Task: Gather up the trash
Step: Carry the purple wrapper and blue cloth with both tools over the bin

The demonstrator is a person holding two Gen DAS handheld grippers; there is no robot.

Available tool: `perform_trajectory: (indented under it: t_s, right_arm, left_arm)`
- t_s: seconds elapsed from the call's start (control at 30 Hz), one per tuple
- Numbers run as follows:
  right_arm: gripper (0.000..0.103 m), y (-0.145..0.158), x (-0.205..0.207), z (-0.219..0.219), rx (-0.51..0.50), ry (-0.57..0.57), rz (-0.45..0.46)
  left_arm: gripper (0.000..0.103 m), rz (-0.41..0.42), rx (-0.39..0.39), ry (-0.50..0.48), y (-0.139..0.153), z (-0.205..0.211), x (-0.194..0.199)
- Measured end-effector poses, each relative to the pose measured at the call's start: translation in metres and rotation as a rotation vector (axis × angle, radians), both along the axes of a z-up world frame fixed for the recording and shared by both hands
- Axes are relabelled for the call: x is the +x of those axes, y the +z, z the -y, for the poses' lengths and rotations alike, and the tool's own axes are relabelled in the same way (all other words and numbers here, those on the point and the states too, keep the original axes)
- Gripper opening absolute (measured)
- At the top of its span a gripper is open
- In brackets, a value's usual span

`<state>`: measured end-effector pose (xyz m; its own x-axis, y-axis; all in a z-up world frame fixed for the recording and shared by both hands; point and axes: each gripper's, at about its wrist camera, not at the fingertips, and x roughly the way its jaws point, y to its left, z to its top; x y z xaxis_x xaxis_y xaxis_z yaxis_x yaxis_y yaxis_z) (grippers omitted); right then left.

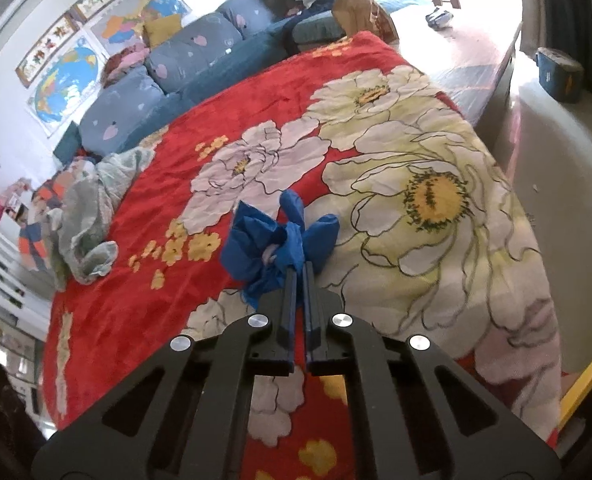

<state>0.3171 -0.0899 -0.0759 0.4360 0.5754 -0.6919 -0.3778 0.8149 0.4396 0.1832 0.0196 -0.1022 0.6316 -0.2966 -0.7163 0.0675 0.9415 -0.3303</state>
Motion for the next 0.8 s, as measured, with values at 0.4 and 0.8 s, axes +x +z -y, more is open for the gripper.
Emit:
perform_trajectory:
  t_s: [0.4,0.8]
  right_arm:
    - [0.001,0.035,-0.054,0.063,0.008,-0.084,0.111]
    - [0.001,0.042,-0.106,0.114,0.019,-0.145,0.158]
  left_arm:
    - [0.022,0.052,0.014,-0.019,0.018,0.011,-0.009]
    - [0.022,0.093,0.018,-0.066,0.036,0.031,-0.021]
